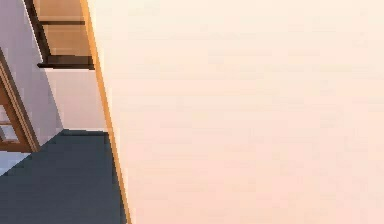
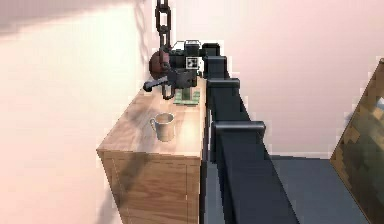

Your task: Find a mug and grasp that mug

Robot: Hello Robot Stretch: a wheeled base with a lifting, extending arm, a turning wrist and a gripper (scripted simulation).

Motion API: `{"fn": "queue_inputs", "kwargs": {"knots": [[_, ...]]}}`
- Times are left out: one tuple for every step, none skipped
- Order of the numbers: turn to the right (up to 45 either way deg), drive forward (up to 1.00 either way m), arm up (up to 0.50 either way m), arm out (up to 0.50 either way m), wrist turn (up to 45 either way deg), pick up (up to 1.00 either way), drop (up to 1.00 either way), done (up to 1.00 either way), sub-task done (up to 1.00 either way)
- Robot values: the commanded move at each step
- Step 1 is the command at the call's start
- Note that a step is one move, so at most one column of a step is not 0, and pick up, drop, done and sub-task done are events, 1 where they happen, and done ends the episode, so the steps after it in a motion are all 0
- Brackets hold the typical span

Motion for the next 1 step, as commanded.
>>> {"fn": "queue_inputs", "kwargs": {"knots": [[0.0,0.0,-0.24,0.0,0.0,0.0,0.0,0.0,0.0]]}}
